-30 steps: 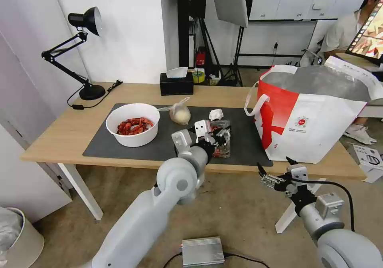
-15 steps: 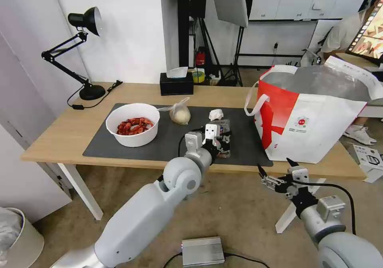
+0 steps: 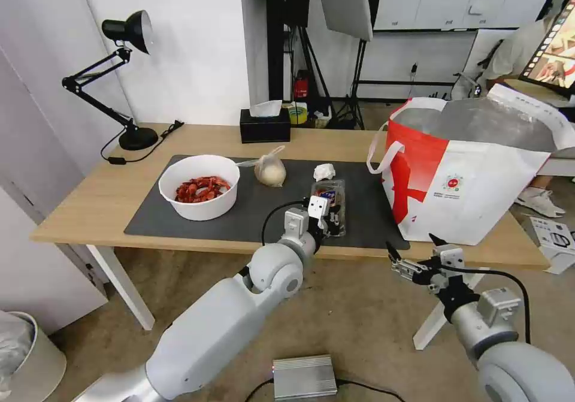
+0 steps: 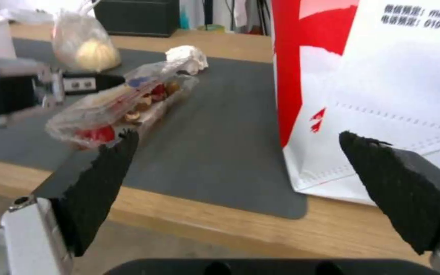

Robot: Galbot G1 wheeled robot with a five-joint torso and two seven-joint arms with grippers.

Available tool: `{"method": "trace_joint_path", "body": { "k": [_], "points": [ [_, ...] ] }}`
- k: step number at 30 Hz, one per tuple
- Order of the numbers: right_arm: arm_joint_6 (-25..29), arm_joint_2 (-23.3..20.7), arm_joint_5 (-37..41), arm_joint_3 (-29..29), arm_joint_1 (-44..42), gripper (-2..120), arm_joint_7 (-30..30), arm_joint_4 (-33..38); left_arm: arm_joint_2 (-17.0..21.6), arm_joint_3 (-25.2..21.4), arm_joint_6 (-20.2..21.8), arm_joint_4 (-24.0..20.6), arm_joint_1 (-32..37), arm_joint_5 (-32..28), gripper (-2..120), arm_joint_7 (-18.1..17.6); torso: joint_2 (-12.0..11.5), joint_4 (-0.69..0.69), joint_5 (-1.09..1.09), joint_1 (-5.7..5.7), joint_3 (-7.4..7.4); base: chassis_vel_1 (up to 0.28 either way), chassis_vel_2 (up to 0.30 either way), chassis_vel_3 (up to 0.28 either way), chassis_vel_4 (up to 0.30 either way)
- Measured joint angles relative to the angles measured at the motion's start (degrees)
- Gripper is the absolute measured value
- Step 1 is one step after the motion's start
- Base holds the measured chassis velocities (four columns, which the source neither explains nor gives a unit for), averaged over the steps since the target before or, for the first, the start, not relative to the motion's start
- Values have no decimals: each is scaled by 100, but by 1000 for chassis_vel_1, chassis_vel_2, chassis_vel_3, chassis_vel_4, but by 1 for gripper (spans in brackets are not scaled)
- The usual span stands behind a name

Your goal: Pick up the trash from the table and place it into the takeout bag.

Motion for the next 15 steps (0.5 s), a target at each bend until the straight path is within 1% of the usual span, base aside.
{"method": "trace_joint_path", "body": {
  "k": [1, 3, 4, 6, 7, 9, 10, 12, 13, 15],
  "points": [
    [0, 0, 0, 0, 0, 100, 0, 0, 0, 0, 0, 0, 0, 0, 0, 0, 0, 0, 0, 0, 0, 0, 0, 0, 0],
    [-59, -61, 353, -4, 118, 100, 84, -21, 47, 0, -36, 0, 23, 41, 0, 29, 0, -1, 0, 0, 0, 0, 0, 0, 0],
    [-59, -61, 353, -4, 118, 100, 84, -21, 47, 0, -36, 0, 23, 41, 0, 29, 0, -1, 0, 0, 0, 0, 0, 0, 0],
    [-90, -118, 790, -13, 261, 100, 163, -81, 105, 6, -41, -7, 52, 59, 0, 38, 0, 0, 0, 0, 0, 0, 0, 0, 0],
    [-90, -118, 790, -13, 261, 100, 163, -81, 105, 6, -41, -7, 52, 59, 0, 38, 0, 0, 0, 0, 0, 0, 0, 0, 0],
    [-103, -150, 1223, -28, 416, 100, 248, -150, 139, 11, -41, -15, 97, 82, 0, 47, 0, 0, 0, 0, 0, 0, 0, 0, 0],
    [-103, -150, 1223, -28, 416, 100, 248, -150, 139, 11, -41, -15, 97, 82, 0, 47, 0, 0, 0, 0, 0, 0, 0, 0, 0],
    [-127, -167, 1846, -71, 632, 100, 375, -215, 154, 12, -42, -34, 172, 108, 0, 53, 0, 0, 0, 0, 0, 0, 0, 0, 0],
    [-127, -167, 1846, -71, 632, 100, 375, -215, 154, 12, -42, -34, 172, 108, 0, 53, 0, 0, 0, 0, 0, 0, 0, 0, 0],
    [-133, -168, 2181, -108, 770, 100, 444, -252, 158, 15, -43, -41, 218, 139, 0, 56, 0, 0, 0, 0, 0, 0, 0, 0, 0]
  ]
}}
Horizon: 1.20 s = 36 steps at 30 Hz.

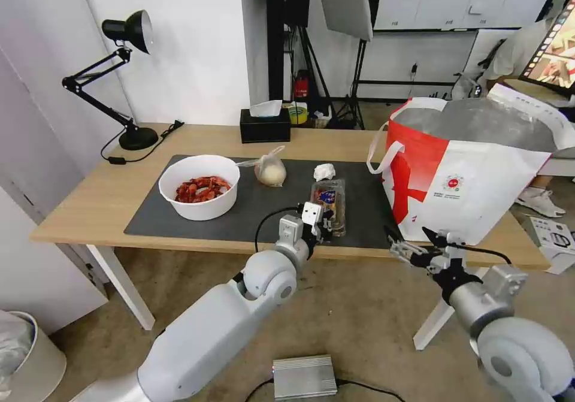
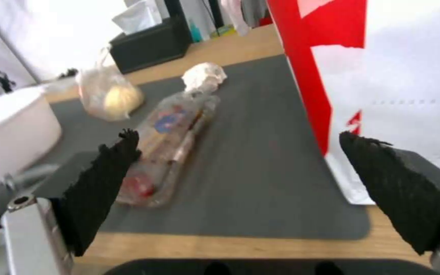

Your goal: Pick up the trash from the table and place it into the takeout bag.

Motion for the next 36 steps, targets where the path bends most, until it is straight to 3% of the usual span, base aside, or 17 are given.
{"method": "trace_joint_path", "body": {
  "k": [11, 13, 20, 36],
  "points": [
    [-20, -10, 1004, -153, 527, 100, 220, -132, -25, -2, -15, -84, 68, 15, 0, -9, 0, -1, 0, 0, 0, 0, 0, 0, 0],
    [-19, -2, 1544, -223, 765, 100, 289, -227, -26, -4, -17, -98, 73, 7, 0, -19, 0, 0, 0, 0, 0, 0, 0, 0, 0],
    [-19, -1, 2339, -349, 1133, 100, 340, -545, -48, 25, -18, -84, 72, 0, 0, -34, 0, 0, 0, 0, 0, 0, 0, 0, 0],
    [-73, 184, 2926, -890, 1996, 100, 413, -1364, -104, 75, -25, -42, 52, -22, 0, -67, 0, -1, 0, 0, 0, 0, 0, 0, 0]
  ]
}}
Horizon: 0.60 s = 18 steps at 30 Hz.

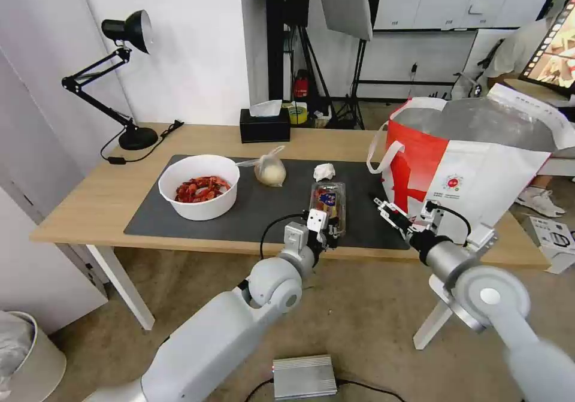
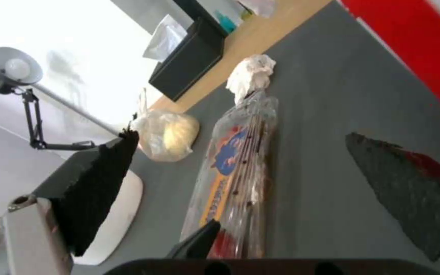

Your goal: Pick up the trash from the table and place it into the takeout bag.

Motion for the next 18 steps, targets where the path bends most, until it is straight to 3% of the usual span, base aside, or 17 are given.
{"method": "trace_joint_path", "body": {
  "k": [18],
  "points": [
    [-991, 515, 76, -724, 1258, 100, 1259, -719, 34, -25, -4, -13, -31, -194, 0, -141, 0, 0, 0, 0, 0, 0, 0, 0, 0]
  ]
}}
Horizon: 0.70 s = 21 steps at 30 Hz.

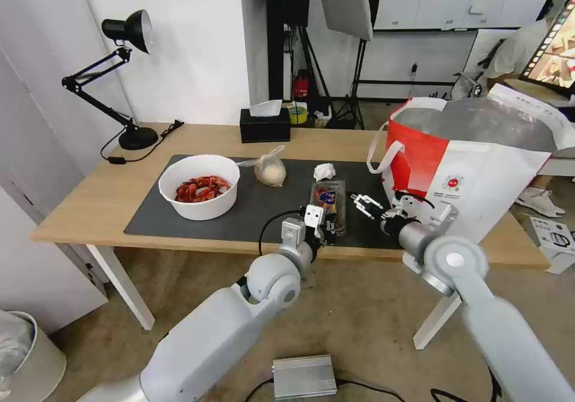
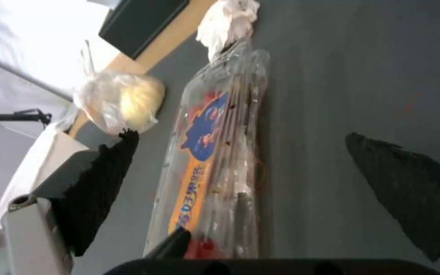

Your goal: Pick up the trash from the table and place it into the takeout bag.

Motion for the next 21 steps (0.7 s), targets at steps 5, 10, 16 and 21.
{"method": "trace_joint_path", "body": {
  "k": [5, 10, 16, 21],
  "points": [
    [-112, 143, 61, -139, 278, 100, 278, -158, 3, 3, -3, 0, 14, 11, 0, 2, 0, 0, 0, 0, 0, 0, 0, 0, 0],
    [-209, 293, 126, -301, 585, 100, 635, -362, -32, -4, -6, 8, 34, 46, 0, 0, 1, 0, 0, 0, 0, 0, 0, 0, 0],
    [-319, 433, 131, -330, 747, 100, 716, -523, -46, -6, -26, 57, 25, 83, 0, 12, 1, 0, 0, 0, 0, 0, 0, 0, 0],
    [-416, 570, 123, -390, 941, 100, 878, -725, -22, 2, -110, 71, 53, 126, 0, 37, 1, 0, 0, 0, 0, 0, 0, 0, 0]
  ]
}}
